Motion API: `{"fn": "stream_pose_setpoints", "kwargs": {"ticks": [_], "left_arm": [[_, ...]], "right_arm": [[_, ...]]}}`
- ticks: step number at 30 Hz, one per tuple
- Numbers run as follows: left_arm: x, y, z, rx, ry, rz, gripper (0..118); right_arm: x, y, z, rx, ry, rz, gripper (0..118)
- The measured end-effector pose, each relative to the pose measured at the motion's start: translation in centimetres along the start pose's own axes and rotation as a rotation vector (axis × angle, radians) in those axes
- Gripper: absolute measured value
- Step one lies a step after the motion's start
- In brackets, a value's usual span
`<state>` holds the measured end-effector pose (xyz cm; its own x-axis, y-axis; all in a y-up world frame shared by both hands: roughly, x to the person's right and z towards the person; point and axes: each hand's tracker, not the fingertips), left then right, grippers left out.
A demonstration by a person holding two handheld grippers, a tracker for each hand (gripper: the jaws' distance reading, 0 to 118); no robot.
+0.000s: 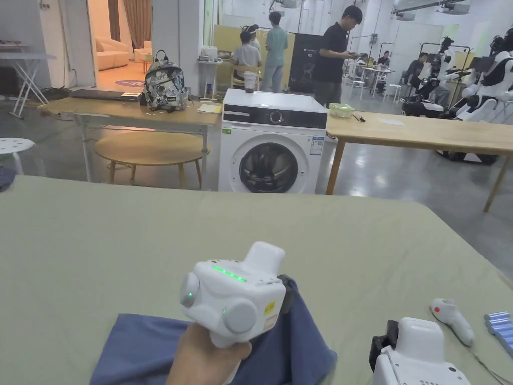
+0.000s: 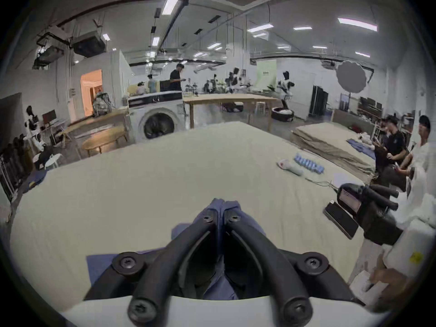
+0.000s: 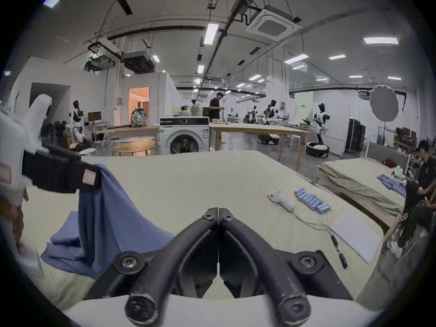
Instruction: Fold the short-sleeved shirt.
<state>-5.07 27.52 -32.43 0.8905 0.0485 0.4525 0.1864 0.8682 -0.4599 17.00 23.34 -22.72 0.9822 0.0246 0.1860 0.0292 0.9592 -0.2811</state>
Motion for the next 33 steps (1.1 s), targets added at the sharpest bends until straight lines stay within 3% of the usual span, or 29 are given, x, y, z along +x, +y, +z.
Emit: {"fn": "stream_pose_setpoints", "kwargs": {"ticks": [2, 6, 11, 20, 23, 33], "left_arm": [[0.0, -0.7, 0.3, 0.005, 0.011, 0.014, 0], [-0.9, -1.2, 2.2, 0.040, 0.051, 0.026, 29], [-3.6, -1.0, 6.0, 0.140, 0.110, 0.096, 36], [-9.5, -3.8, 12.5, 0.209, 0.262, 0.211, 34], [-10.7, -5.9, 14.0, 0.203, 0.345, 0.227, 1], [-17.2, -10.3, 13.6, 0.048, 0.423, 0.308, 0]], "right_arm": [[0.1, -0.3, -0.2, -0.013, 0.000, 0.001, 0], [-0.4, -0.5, -0.4, -0.024, 0.008, 0.006, 0], [-1.7, 0.0, -0.5, -0.018, 0.038, 0.000, 0], [-4.5, 1.4, 0.0, 0.019, 0.113, -0.006, 0], [-5.4, 1.4, 0.0, 0.026, 0.131, -0.003, 0], [-8.0, 1.8, -0.5, 0.046, 0.181, 0.015, 0]]}}
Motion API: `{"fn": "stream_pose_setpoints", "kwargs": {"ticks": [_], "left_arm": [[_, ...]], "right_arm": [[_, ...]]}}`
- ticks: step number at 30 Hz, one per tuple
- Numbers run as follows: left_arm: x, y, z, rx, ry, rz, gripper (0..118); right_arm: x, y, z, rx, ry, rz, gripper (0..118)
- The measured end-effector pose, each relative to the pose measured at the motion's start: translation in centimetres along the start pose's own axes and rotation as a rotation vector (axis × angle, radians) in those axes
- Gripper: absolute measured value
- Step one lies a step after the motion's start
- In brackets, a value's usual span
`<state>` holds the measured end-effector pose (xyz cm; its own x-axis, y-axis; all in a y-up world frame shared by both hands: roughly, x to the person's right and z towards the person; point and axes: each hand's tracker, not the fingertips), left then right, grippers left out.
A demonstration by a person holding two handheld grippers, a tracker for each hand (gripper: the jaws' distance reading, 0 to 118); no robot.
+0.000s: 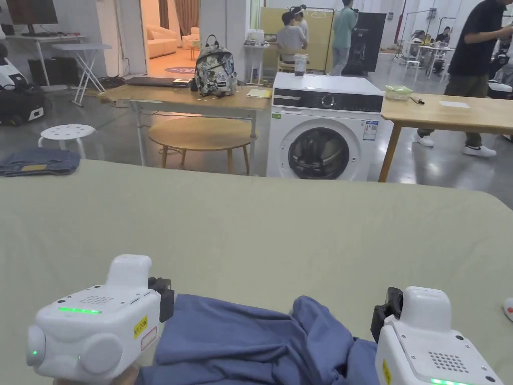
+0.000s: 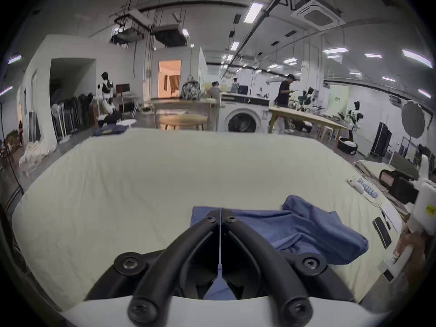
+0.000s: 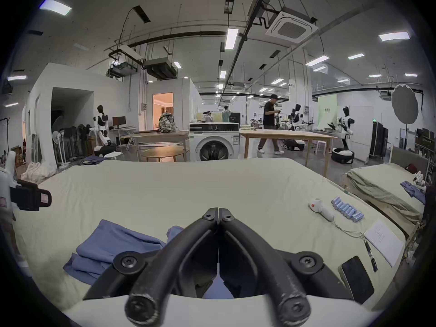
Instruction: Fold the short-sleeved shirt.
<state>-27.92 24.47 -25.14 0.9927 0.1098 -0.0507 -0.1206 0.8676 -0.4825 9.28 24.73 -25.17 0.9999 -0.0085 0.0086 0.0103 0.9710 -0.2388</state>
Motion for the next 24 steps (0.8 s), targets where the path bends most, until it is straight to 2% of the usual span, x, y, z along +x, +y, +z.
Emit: {"fn": "stream_pose_setpoints", "kwargs": {"ticks": [11, 12, 13, 14, 17, 18, 19, 24], "left_arm": [[-5.5, 2.9, -14.9, -0.380, -0.035, 0.043, 1], [-5.9, 3.0, -16.2, -0.401, -0.042, 0.069, 16], [-6.2, 3.1, -17.3, -0.412, -0.050, 0.094, 16], [-5.8, 3.1, -17.6, -0.441, -0.054, 0.111, 21], [-5.8, 3.1, -20.6, -0.493, -0.023, 0.110, 50], [-5.6, 2.9, -20.9, -0.512, -0.010, 0.106, 66], [-5.5, 2.8, -21.6, -0.523, -0.007, 0.107, 74], [-4.7, 1.6, -24.6, -0.588, 0.031, 0.104, 75]], "right_arm": [[-0.2, -0.7, -1.6, -0.035, 0.004, 0.030, 0], [-0.1, -0.9, -1.8, -0.042, -0.002, 0.032, 0], [0.1, -1.0, -2.0, -0.049, -0.006, 0.034, 0], [0.3, -1.2, -2.2, -0.056, -0.012, 0.036, 0], [1.0, -1.8, -2.6, -0.076, -0.036, 0.042, 0], [1.3, -2.0, -2.8, -0.083, -0.041, 0.042, 0], [1.5, -2.1, -2.9, -0.088, -0.047, 0.044, 0], [2.8, -2.9, -3.6, -0.118, -0.080, 0.053, 0]]}}
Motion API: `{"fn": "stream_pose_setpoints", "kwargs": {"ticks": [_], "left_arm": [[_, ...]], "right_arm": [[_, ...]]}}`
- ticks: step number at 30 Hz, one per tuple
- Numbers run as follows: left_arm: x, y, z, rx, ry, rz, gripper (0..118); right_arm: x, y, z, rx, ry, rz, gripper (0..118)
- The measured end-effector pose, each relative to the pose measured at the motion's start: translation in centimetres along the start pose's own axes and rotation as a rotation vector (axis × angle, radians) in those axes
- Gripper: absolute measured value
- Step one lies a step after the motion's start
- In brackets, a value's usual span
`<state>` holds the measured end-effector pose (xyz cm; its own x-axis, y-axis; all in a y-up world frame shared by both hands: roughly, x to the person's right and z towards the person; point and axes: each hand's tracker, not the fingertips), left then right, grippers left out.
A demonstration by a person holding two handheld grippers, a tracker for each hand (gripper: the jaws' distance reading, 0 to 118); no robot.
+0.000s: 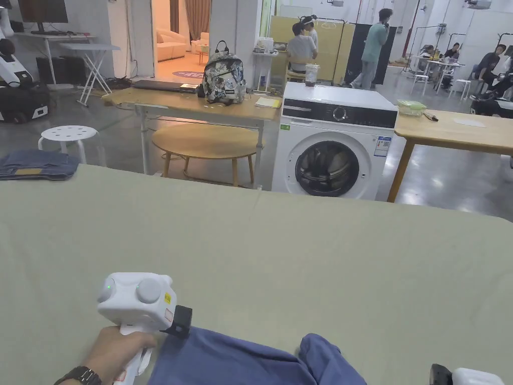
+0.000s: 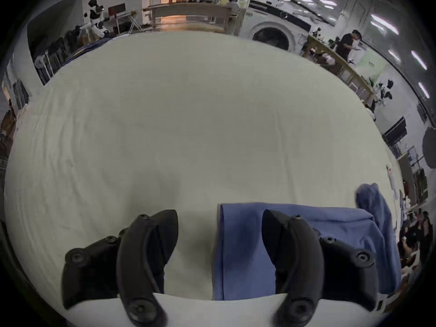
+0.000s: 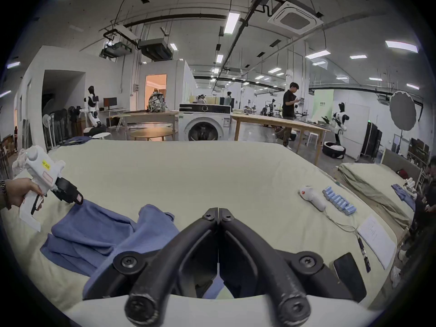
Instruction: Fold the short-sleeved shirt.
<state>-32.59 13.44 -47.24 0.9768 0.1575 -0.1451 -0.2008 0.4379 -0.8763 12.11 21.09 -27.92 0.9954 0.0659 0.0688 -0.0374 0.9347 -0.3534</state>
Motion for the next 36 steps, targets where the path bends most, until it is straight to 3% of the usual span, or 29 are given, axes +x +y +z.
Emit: {"fn": "stream_pose_setpoints", "kwargs": {"ticks": [3, 5, 9, 16, 21, 22, 23, 24, 25, 26, 32, 33, 35, 36], "left_arm": [[1.0, -0.3, -0.8, 0.004, 0.067, -0.070, 73], [2.4, -0.8, -0.6, 0.038, 0.119, -0.149, 62], [4.7, -1.8, -0.4, 0.057, 0.098, -0.287, 0], [5.1, -3.5, 2.7, 0.123, 0.030, -0.254, 0], [4.6, -5.2, 6.9, 0.219, -0.020, -0.219, 0], [4.4, -5.4, 7.5, 0.241, -0.018, -0.211, 0], [4.1, -5.8, 8.3, 0.247, -0.023, -0.214, 0], [3.9, -6.3, 9.1, 0.261, -0.024, -0.209, 0], [3.7, -6.8, 9.7, 0.275, -0.022, -0.204, 0], [3.6, -7.3, 10.4, 0.280, -0.020, -0.204, 0], [2.2, -9.9, 12.5, 0.297, -0.016, -0.182, 0], [2.0, -10.2, 12.7, 0.295, -0.014, -0.175, 0], [1.6, -10.8, 12.9, 0.292, -0.015, -0.154, 0], [1.4, -11.0, 13.0, 0.292, -0.017, -0.147, 0]], "right_arm": [[0.6, -0.3, -0.4, -0.013, -0.015, 0.002, 0], [0.9, -0.5, -0.6, -0.022, -0.023, 0.001, 0], [1.3, -0.9, -1.3, -0.046, -0.028, -0.022, 0], [3.5, -0.5, -3.6, -0.150, -0.007, -0.073, 0], [5.2, 0.3, -8.5, -0.374, 0.062, -0.074, 1], [5.2, 0.3, -9.6, -0.419, 0.065, -0.052, 11], [5.1, 0.2, -10.7, -0.451, 0.068, -0.043, 27], [5.1, 0.0, -11.9, -0.482, 0.091, -0.041, 51], [5.0, -0.3, -12.8, -0.513, 0.096, -0.022, 65], [4.8, -0.5, -13.6, -0.534, 0.105, -0.027, 68], [4.1, -2.5, -17.6, -0.731, 0.170, -0.110, 67], [4.1, -2.8, -17.8, -0.744, 0.186, -0.129, 58], [3.8, -3.0, -17.8, -0.718, 0.131, -0.083, 44], [3.9, -2.9, -17.3, -0.708, 0.140, -0.085, 27]]}}
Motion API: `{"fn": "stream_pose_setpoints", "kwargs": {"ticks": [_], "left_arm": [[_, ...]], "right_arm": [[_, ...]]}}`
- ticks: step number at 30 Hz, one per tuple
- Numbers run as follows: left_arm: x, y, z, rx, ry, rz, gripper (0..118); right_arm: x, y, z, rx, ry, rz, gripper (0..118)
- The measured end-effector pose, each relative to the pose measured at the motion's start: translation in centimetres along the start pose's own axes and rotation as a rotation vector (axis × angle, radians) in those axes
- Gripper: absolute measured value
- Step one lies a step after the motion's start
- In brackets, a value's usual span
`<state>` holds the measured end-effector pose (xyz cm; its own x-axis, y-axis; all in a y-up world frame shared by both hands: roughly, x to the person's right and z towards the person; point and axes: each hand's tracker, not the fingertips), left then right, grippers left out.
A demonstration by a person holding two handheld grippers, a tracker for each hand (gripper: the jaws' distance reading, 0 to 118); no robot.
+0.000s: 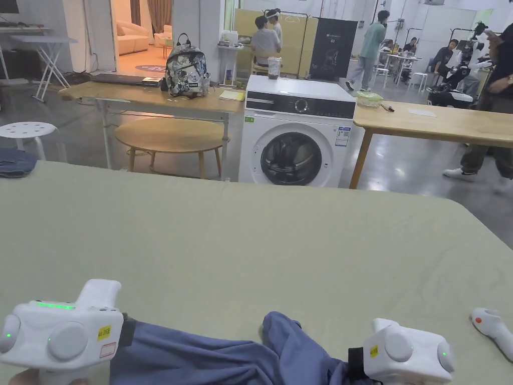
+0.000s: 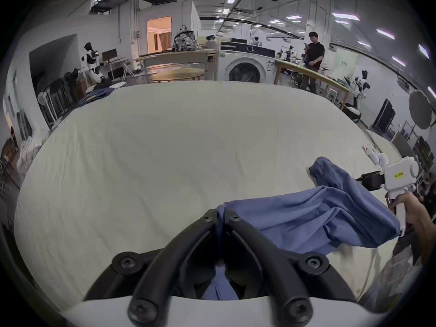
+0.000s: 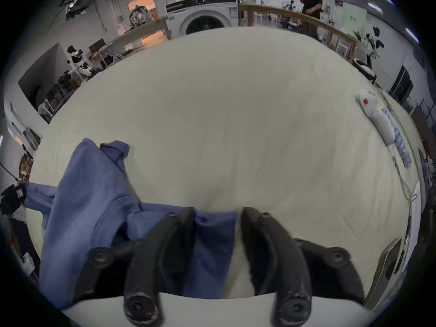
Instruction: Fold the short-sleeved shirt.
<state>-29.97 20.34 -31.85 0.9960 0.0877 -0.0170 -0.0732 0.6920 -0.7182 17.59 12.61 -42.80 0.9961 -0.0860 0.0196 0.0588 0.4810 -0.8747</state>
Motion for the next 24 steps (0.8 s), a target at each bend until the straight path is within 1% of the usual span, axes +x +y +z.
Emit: {"fn": "stream_pose_setpoints", "kwargs": {"ticks": [1, 2, 4, 5, 6, 8, 11, 15, 18, 20, 23, 24], "left_arm": [[-0.1, -0.1, 0.2, 0.000, 0.000, 0.003, 0], [-0.1, -0.3, 0.2, 0.001, 0.001, 0.003, 0], [-0.1, -0.3, 0.5, 0.006, 0.007, 0.002, 0], [-0.1, -0.3, 0.7, 0.009, 0.004, 0.005, 0], [0.0, -0.3, 1.1, 0.015, -0.001, 0.008, 0], [0.1, -0.2, 1.9, 0.034, 0.002, 0.002, 0], [-0.2, 0.4, 3.3, 0.065, 0.013, -0.009, 0], [-1.3, 1.5, 6.1, 0.132, 0.041, -0.004, 0], [-3.0, 2.6, 8.0, 0.171, 0.058, 0.001, 0], [-4.1, 3.4, 9.3, 0.197, 0.079, 0.003, 0], [-5.3, 4.4, 12.0, 0.237, 0.113, 0.015, 0], [-5.9, 4.9, 12.8, 0.253, 0.124, 0.022, 0]], "right_arm": [[0.0, 0.0, 0.3, 0.009, 0.031, -0.009, 8], [0.2, 0.3, 0.7, 0.013, 0.074, -0.024, 1], [-0.1, -0.5, 1.9, 0.023, 0.062, -0.019, 1], [-0.3, -0.6, 2.3, 0.036, 0.057, -0.001, 1], [-0.4, -0.9, 2.9, 0.071, 0.044, 0.023, 1], [-0.7, -1.0, 4.6, 0.137, 0.031, 0.037, 1], [-0.7, -0.8, 7.5, 0.226, 0.038, 0.028, 1], [-0.9, -0.1, 11.6, 0.360, 0.023, 0.048, 1], [-1.1, 0.5, 14.9, 0.458, -0.031, 0.066, 1], [-1.0, 1.2, 16.9, 0.520, -0.046, 0.079, 1], [-0.7, 2.3, 19.7, 0.578, -0.085, 0.084, 1], [-0.5, 2.6, 20.7, 0.593, -0.085, 0.082, 1]]}}
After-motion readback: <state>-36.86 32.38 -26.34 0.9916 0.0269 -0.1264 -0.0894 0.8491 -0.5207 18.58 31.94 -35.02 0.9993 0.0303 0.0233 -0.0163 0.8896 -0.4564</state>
